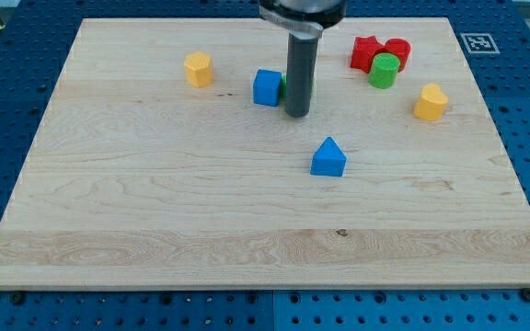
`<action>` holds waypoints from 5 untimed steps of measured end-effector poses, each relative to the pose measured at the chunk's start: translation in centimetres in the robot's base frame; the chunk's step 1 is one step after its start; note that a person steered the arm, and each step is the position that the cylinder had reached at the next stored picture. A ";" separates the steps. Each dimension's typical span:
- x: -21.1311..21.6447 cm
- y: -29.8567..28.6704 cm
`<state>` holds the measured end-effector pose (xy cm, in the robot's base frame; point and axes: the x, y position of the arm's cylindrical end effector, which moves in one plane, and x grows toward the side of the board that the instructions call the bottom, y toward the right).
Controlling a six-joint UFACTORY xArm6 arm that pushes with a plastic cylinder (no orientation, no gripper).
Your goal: Push the green star closer to the red star
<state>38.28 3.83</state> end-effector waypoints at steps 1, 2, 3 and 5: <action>-2.9 0.4; -5.9 -1.1; -7.7 -3.2; -12.3 -6.0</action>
<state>26.02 -2.14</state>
